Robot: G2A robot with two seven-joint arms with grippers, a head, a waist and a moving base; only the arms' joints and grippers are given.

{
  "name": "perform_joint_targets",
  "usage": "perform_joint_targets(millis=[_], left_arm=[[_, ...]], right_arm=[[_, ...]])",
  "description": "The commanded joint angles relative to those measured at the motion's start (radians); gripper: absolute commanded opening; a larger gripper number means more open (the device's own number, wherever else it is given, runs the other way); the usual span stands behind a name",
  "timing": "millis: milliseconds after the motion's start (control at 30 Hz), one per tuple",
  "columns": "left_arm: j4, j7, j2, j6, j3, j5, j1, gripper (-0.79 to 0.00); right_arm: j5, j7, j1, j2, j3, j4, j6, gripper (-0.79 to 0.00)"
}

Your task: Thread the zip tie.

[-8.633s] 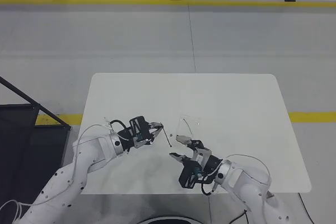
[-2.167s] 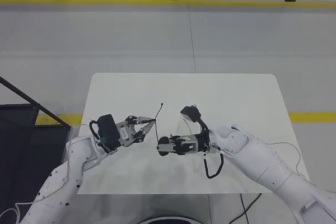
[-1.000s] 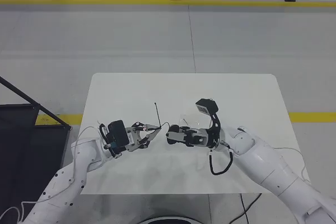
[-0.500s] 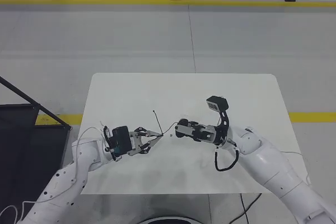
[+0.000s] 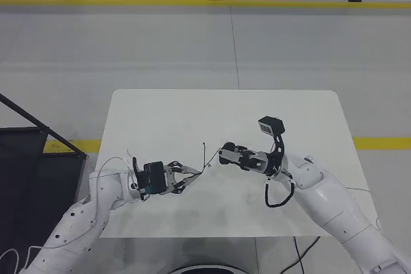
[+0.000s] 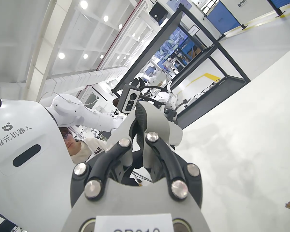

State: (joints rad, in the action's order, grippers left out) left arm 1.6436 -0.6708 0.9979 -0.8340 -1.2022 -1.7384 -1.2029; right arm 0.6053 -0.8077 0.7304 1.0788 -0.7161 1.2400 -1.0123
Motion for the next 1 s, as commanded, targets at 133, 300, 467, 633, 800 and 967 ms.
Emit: perform_joint_targets(millis=[133, 300, 467, 633, 800, 967], left_arm=[[0.004, -0.008, -0.007, -0.01, 0.01, -0.043, 0.0, -0.785], [0.01, -0.02, -0.013, -0.023, 0.017, -0.078, -0.001, -0.785], [0.019, -0.037, -0.021, -0.028, 0.024, -0.113, -0.004, -0.785], [0.027, -0.055, -0.028, -0.035, 0.03, -0.141, -0.005, -0.785], [0.033, -0.073, -0.035, -0.04, 0.035, -0.165, -0.008, -0.785], [0.037, -0.083, -0.042, -0.042, 0.039, -0.177, -0.008, -0.785]], right_arm=[[0.003, 0.0, 0.017, 0.004, -0.033, -0.001, 0.0, -0.785], [0.0, 0.0, 0.033, 0.009, -0.061, 0.001, 0.0, -0.785], [-0.005, 0.0, 0.043, 0.014, -0.08, 0.0, 0.0, -0.785], [-0.009, 0.0, 0.051, 0.02, -0.096, -0.003, 0.0, -0.785], [-0.003, 0.0, 0.061, 0.026, -0.119, -0.003, 0.0, -0.785], [-0.011, 0.0, 0.074, 0.03, -0.138, 0.002, 0.0, -0.785]])
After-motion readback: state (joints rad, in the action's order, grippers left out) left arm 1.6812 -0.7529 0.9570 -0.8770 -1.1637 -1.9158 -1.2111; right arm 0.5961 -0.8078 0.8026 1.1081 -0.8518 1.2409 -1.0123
